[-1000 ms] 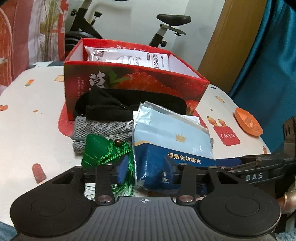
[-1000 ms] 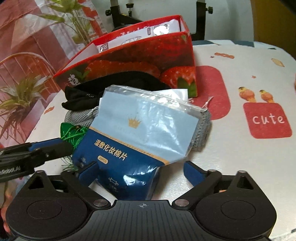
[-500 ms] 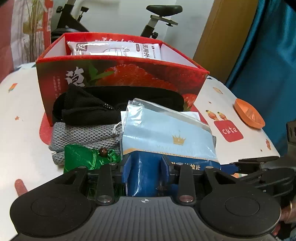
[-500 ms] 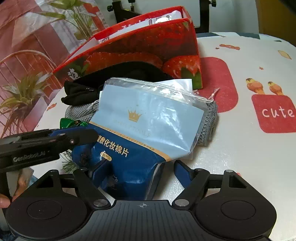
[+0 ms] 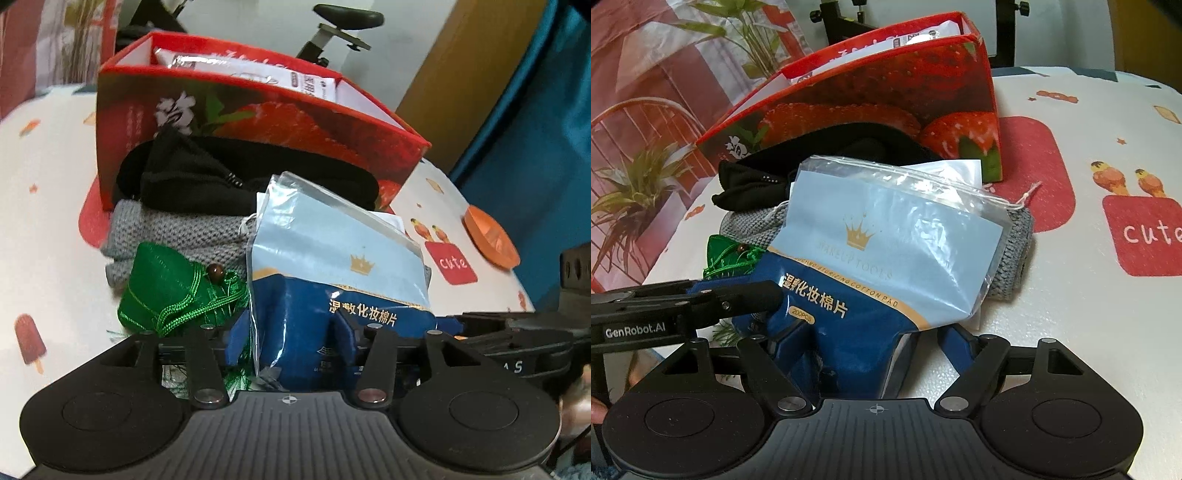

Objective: Organize soft objects
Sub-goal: 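Close both tools on the blue cotton pad bag, then lift the blue cotton pad bag with both tools over the red box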

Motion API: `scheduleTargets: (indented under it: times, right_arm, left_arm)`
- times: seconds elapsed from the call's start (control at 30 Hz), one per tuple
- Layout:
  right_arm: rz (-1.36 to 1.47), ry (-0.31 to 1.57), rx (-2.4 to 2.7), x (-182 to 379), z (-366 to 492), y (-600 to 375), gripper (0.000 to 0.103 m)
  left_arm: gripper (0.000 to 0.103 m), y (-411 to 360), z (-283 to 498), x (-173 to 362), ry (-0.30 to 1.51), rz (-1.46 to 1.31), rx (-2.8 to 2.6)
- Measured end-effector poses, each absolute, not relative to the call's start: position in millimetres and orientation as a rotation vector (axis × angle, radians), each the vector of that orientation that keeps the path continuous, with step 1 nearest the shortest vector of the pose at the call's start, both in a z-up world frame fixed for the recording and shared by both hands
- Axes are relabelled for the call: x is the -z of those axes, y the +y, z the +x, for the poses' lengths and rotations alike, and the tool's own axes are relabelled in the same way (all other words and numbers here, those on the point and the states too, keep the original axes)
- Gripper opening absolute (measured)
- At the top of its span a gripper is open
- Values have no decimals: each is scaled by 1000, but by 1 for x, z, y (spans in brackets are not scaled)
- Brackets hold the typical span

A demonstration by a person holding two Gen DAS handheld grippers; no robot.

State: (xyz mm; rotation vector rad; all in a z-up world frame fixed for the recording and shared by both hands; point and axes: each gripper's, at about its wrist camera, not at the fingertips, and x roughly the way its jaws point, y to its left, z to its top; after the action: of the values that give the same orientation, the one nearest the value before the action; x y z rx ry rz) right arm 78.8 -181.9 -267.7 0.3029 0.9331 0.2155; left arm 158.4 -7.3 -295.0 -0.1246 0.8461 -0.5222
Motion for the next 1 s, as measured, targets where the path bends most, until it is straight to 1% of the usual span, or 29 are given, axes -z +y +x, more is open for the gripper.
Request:
scheduleTargets:
  times: [0.1, 0.2, 0.23, 0.27, 0.47, 0.67, 1.0]
  right_arm:
    - [305, 933, -216, 268, 79, -182, 72]
    - [305, 934, -221, 267, 78, -180, 68]
    - [310, 937, -226, 266, 78, -180, 61]
    - [322, 940, -232, 265, 78, -180, 58]
    - [241, 917, -248, 254, 74, -172, 50]
    - [119, 841, -268, 235, 66, -164, 49]
    - [86, 699, -300, 183, 67, -168, 47]
  left_arm:
    - [53, -3, 161, 298, 861, -172, 527]
    - [53, 0, 161, 301, 869, -204, 530]
    - [53, 0, 161, 302, 871, -211, 529]
    - [53, 0, 161, 302, 874, -216, 530]
    - [53, -2, 155, 300, 875, -201, 552]
    - [53, 0, 149, 290, 831, -211, 566]
    - [53, 8, 141, 251, 714, -241, 595]
